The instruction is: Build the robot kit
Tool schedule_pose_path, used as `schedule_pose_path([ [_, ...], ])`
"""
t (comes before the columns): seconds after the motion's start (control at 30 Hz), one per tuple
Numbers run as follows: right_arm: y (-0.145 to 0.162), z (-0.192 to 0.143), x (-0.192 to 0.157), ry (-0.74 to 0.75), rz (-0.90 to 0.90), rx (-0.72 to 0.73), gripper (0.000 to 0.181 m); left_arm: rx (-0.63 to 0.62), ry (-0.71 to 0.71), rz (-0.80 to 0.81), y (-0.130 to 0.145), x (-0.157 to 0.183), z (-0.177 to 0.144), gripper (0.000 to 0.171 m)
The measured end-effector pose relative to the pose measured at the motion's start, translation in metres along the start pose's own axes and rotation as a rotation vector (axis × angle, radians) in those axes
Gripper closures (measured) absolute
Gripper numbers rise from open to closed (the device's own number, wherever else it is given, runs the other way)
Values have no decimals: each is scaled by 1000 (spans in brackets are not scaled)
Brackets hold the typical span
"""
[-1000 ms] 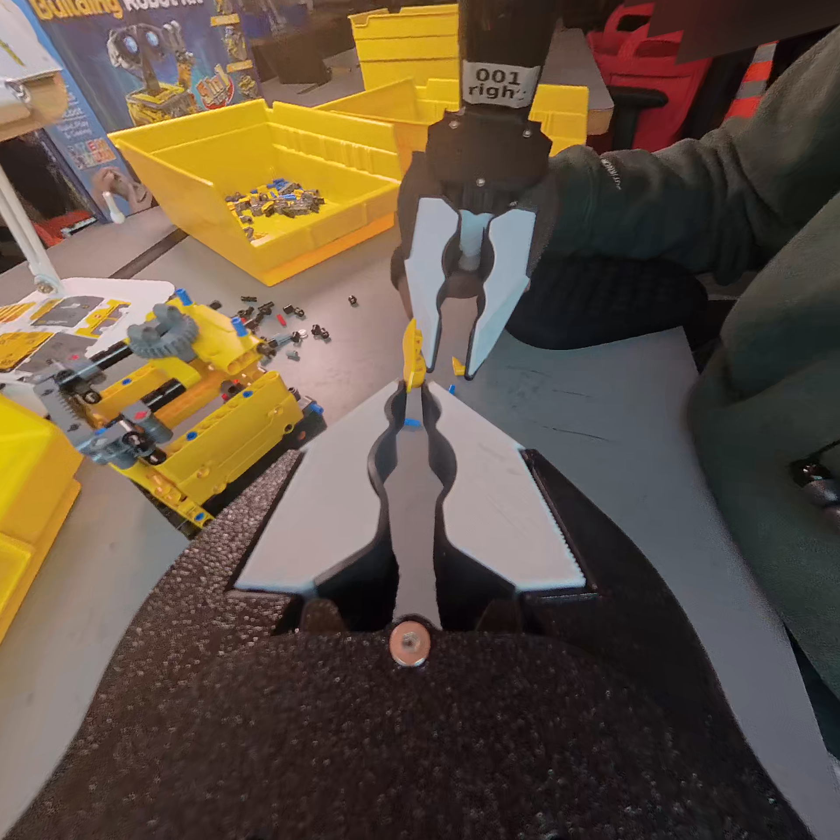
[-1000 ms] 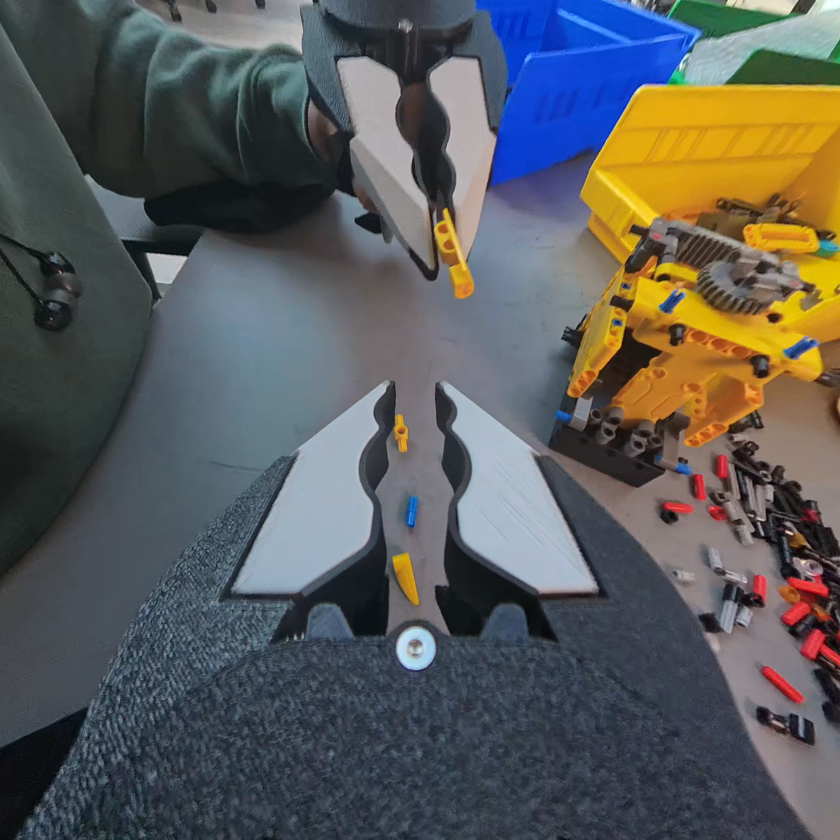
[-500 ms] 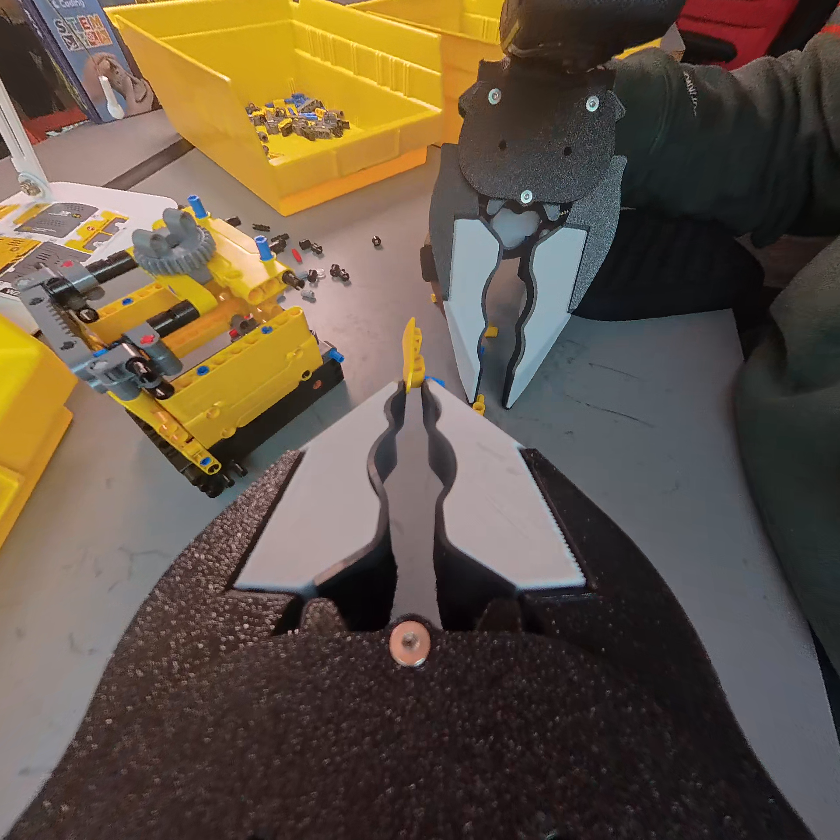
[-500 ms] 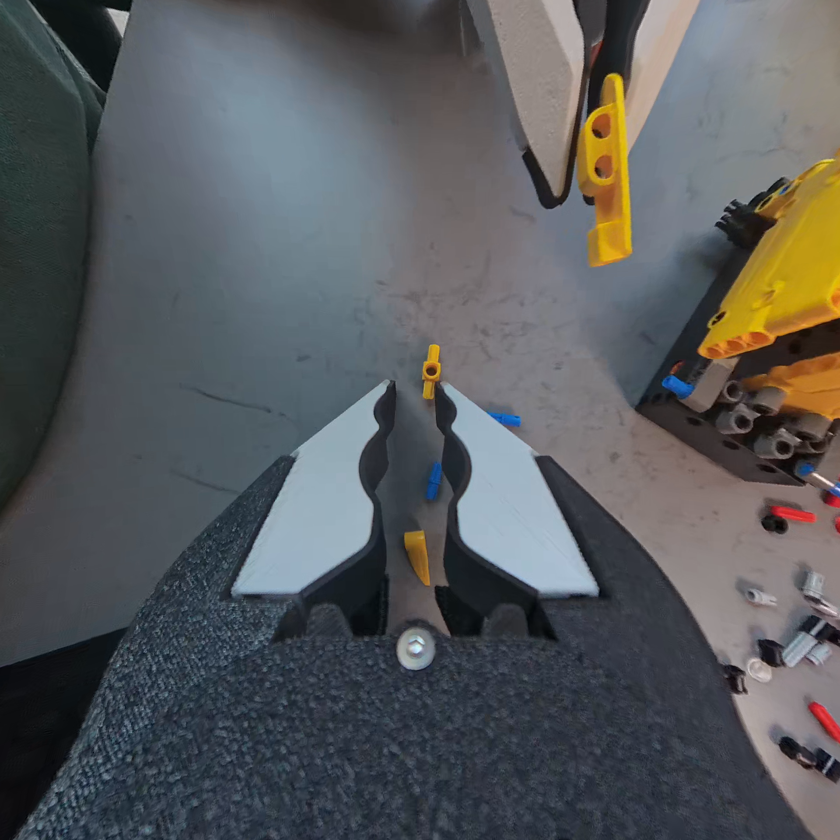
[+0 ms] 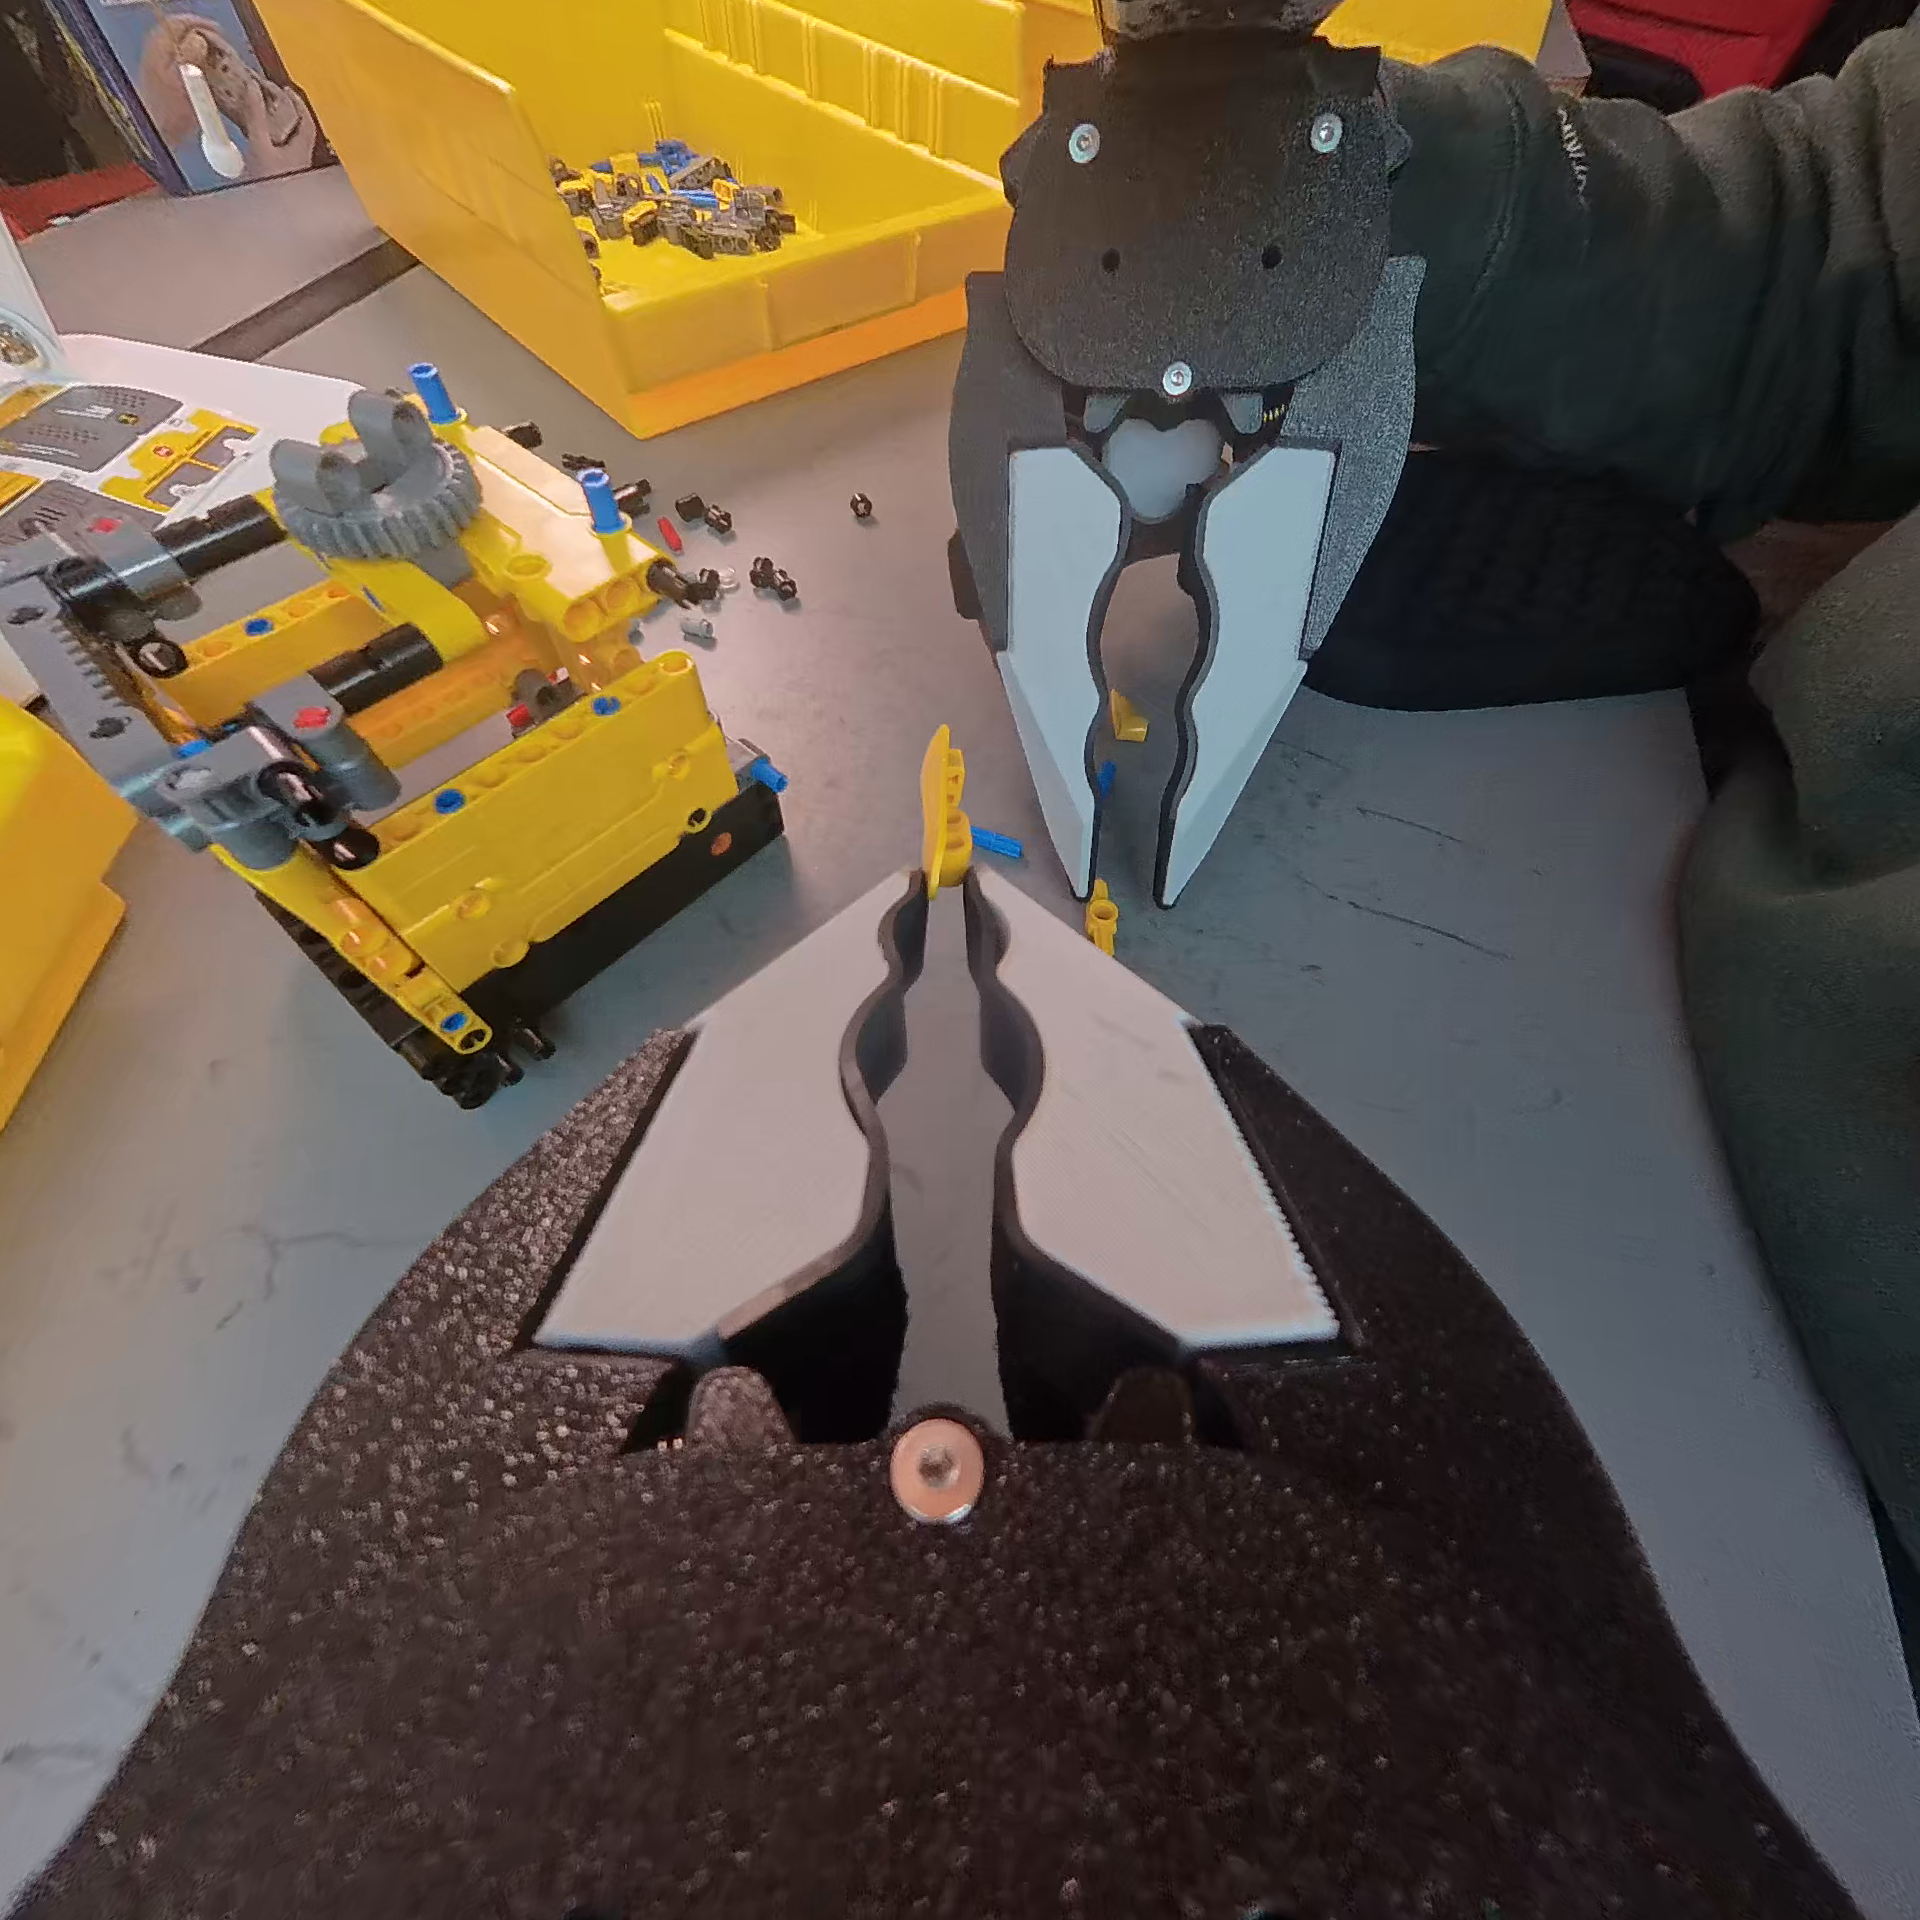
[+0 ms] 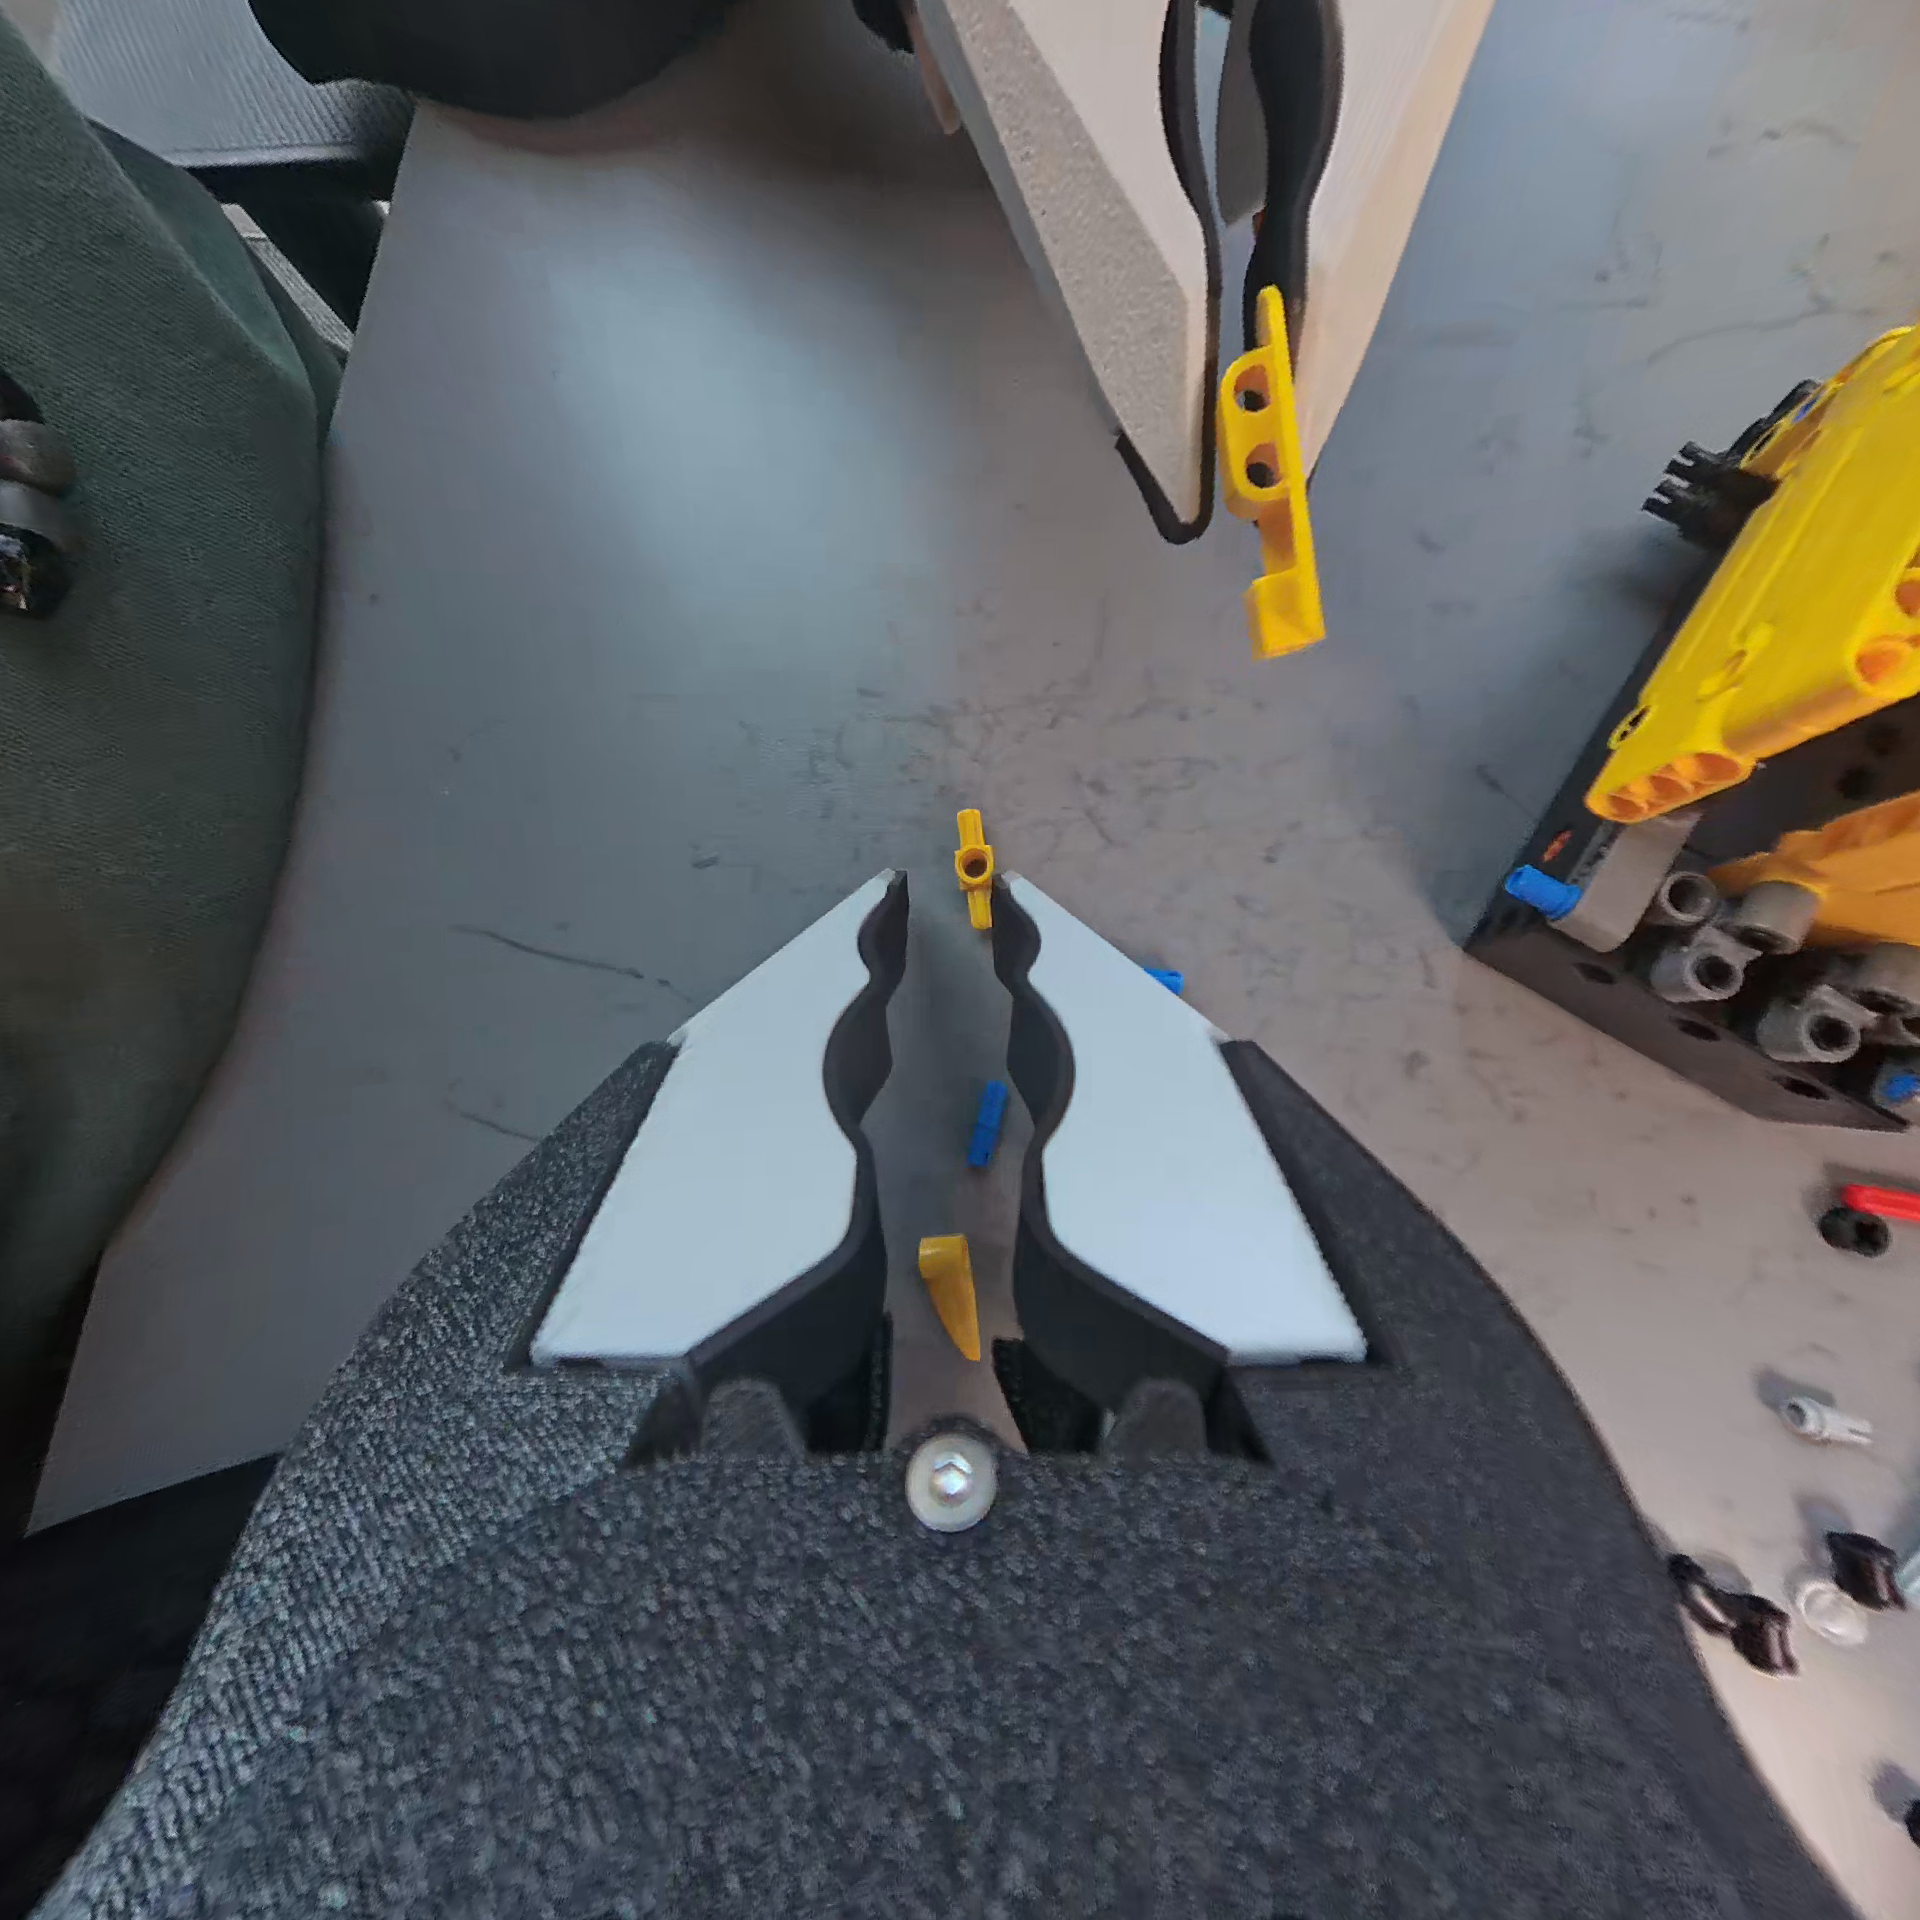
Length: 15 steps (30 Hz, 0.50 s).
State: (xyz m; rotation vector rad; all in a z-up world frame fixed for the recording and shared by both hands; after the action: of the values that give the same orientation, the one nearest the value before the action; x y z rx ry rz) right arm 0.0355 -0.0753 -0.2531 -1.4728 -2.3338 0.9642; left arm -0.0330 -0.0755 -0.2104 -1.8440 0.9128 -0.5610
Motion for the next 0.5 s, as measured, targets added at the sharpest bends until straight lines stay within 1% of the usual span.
schedule_pose_path([
  [0.1,-4,-2,3,-1,40,33,168,-5,1,1,1,0,0,166],
  [0.17,-2,-2,7,16,54,25,169,-7,0,2,1,0,0,166],
  [0.27,3,3,6,33,29,-13,168,-9,-2,-1,1,-1,0,166],
  [0.5,4,3,3,73,-34,-31,166,-27,2,-7,5,-1,1,166],
])
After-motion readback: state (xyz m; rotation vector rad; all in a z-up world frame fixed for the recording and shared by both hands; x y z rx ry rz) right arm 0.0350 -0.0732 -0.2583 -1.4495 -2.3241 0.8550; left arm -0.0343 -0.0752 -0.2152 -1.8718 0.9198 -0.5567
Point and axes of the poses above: each gripper's, where its closed fingertips meet, z out along the fingers, y out of its underside, x = y × z across the jaws, the point moved 2 cm from there along -z, back along the fingers, and after that the axes turned 4 degrees about z, right-handed, at the moved point
